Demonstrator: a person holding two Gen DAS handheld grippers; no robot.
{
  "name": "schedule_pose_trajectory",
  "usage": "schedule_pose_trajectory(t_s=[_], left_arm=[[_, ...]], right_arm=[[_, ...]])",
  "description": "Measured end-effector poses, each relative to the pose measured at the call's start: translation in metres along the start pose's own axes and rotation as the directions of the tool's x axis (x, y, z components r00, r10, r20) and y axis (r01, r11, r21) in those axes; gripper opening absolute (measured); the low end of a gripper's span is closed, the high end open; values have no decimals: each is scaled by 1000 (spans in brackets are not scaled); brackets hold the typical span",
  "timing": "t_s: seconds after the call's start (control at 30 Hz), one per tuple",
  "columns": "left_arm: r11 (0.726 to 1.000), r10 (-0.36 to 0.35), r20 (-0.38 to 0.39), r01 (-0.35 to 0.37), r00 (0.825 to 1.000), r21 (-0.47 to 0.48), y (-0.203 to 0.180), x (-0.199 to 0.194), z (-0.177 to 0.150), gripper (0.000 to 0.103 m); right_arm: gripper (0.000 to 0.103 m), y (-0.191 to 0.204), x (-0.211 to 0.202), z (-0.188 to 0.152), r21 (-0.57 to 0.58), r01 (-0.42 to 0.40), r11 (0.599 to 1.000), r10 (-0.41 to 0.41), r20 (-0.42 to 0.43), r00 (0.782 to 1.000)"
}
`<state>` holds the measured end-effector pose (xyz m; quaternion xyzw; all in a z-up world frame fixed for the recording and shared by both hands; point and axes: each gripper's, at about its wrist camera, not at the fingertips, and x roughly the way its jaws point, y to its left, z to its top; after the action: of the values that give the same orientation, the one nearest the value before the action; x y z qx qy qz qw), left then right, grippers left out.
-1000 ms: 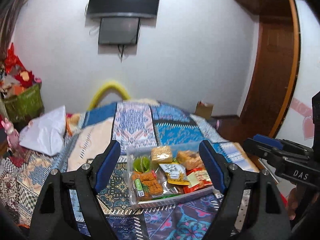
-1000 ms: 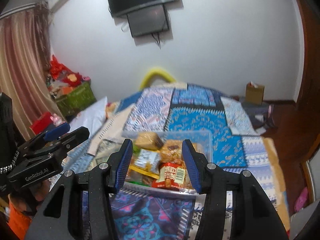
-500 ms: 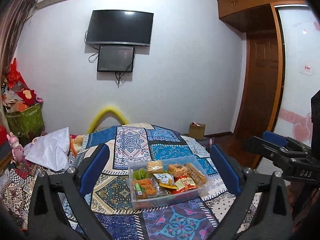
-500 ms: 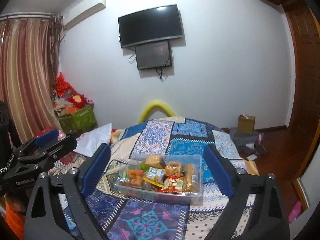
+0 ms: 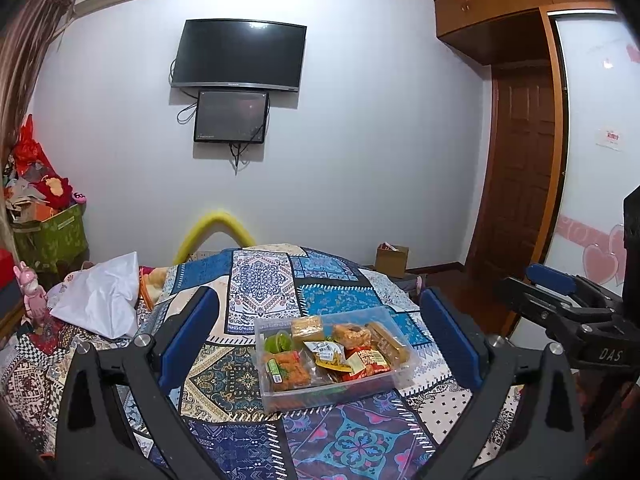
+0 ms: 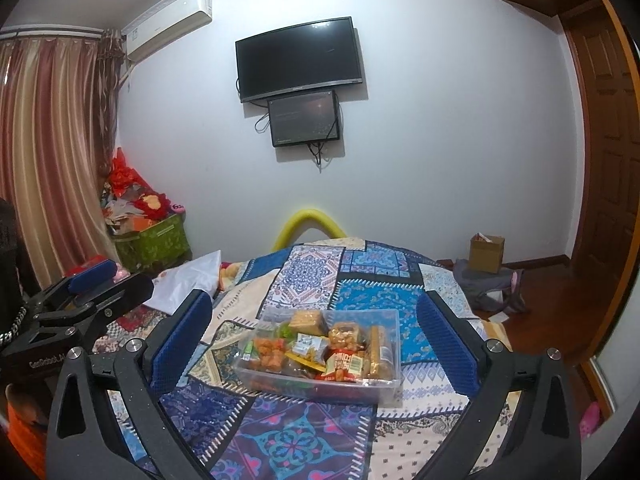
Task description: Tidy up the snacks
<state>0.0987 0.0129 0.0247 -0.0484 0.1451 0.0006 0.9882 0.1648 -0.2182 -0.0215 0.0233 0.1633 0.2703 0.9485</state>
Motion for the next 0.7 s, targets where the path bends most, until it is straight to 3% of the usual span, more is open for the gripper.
schedule_pose_trajectory(t_s=[0.7], left_arm=[[1000, -7, -14, 7, 1000, -3, -1, 2, -6, 102]], right_arm=[[102, -2, 0, -2, 4, 0, 1000, 0, -15, 1000]])
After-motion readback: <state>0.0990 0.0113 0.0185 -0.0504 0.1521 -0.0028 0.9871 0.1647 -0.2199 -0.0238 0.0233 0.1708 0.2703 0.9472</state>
